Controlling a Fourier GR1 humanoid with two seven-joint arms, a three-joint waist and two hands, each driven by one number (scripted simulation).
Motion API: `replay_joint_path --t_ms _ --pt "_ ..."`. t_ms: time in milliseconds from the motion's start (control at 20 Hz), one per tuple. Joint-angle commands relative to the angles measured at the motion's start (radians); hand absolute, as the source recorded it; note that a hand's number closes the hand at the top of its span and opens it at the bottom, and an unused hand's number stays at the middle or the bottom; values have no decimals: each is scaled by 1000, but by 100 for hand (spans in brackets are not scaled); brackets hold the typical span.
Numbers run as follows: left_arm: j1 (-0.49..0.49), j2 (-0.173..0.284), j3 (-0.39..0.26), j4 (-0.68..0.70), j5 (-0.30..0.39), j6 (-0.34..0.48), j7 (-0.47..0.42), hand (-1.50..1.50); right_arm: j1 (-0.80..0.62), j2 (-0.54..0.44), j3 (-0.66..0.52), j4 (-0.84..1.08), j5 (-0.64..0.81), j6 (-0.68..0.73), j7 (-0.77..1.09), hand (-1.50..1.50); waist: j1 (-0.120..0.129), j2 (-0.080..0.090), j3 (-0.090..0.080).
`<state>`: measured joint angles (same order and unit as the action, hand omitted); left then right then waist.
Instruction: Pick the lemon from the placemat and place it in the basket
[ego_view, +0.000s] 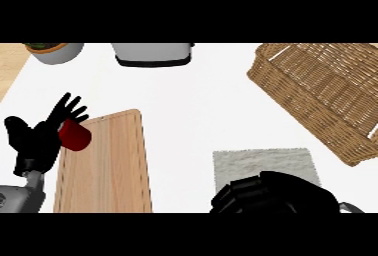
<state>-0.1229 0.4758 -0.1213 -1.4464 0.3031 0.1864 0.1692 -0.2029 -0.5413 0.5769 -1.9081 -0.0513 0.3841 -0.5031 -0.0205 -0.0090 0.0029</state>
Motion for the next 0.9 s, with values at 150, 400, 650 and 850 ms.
replay_joint_path --t_ms 150,400,650,850 --pt "-34 20 56 50 16 -69 -4 0 219 -115 52 -302 195 -53 129 -150 2 4 -4" --pt "-28 26 66 69 12 -57 -18 0 77 -285 -107 -436 251 18 406 -150 -10 -2 -9" --pt "-42 -23 33 36 -7 -17 0 0 -30 -361 -281 -497 294 42 639 -150 -7 -2 -8" --pt "-92 -17 43 99 -23 -38 1 0 -127 -432 -336 -489 109 212 778 -150 9 9 -7"
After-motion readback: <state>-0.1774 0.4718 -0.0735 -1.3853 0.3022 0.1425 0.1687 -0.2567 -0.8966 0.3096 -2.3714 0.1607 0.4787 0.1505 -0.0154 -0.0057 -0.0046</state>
